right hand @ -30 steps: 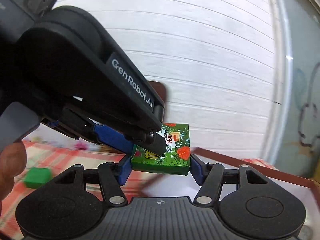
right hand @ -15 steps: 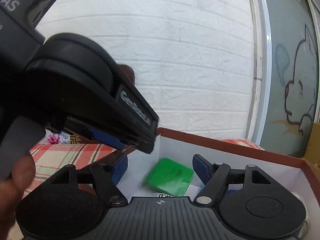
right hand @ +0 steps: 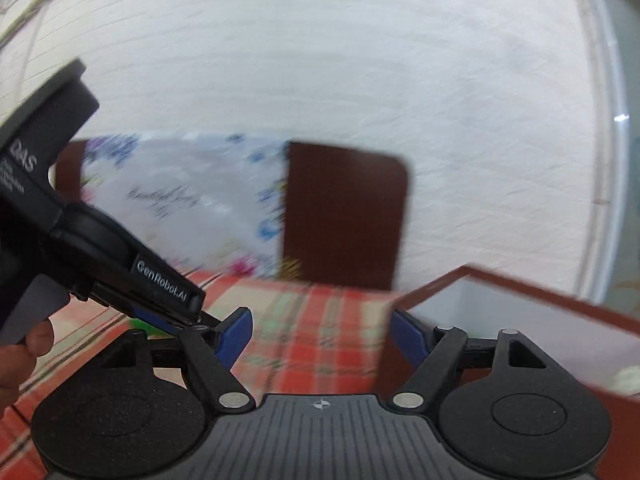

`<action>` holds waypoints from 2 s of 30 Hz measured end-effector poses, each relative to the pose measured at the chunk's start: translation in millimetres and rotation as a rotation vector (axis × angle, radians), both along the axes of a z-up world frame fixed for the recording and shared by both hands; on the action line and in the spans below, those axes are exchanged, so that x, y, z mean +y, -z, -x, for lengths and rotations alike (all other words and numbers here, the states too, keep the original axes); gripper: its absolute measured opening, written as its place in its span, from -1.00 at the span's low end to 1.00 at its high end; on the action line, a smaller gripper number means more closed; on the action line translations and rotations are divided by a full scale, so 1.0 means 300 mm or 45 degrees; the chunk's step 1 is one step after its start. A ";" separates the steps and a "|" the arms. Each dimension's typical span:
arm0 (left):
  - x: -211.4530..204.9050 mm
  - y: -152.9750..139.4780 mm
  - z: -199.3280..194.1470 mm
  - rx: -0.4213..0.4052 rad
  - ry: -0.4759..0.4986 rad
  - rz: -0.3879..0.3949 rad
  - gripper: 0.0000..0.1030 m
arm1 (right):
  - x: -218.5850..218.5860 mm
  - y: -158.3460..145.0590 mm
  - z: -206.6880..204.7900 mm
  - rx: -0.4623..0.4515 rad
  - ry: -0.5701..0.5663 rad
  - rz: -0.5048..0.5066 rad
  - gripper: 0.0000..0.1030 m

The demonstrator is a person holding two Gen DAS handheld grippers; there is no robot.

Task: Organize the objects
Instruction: 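Move the left gripper to the green block and grasp it, then carry the green block into the brown box with the left gripper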

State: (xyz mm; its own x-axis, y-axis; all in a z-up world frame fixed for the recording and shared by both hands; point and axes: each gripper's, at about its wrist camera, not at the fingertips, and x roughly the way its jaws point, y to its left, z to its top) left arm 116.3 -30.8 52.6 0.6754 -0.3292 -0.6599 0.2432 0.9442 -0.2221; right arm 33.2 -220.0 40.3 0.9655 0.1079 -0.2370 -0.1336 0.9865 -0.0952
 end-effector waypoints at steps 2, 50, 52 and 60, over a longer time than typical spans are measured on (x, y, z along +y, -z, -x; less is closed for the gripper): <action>0.097 0.050 -0.012 0.047 -0.108 -0.060 -0.23 | 0.047 0.023 -0.056 0.128 -0.094 -0.020 0.44; -0.147 0.024 -0.023 0.209 0.248 0.240 -0.16 | -0.046 0.143 0.059 0.337 0.043 -0.316 0.15; -0.192 -0.018 -0.024 0.173 0.288 0.234 -0.16 | -0.063 0.119 0.076 0.268 0.074 -0.286 0.15; -0.434 -0.183 -0.014 -0.006 0.481 0.161 -0.06 | -0.204 -0.004 0.096 0.033 0.224 -0.249 0.15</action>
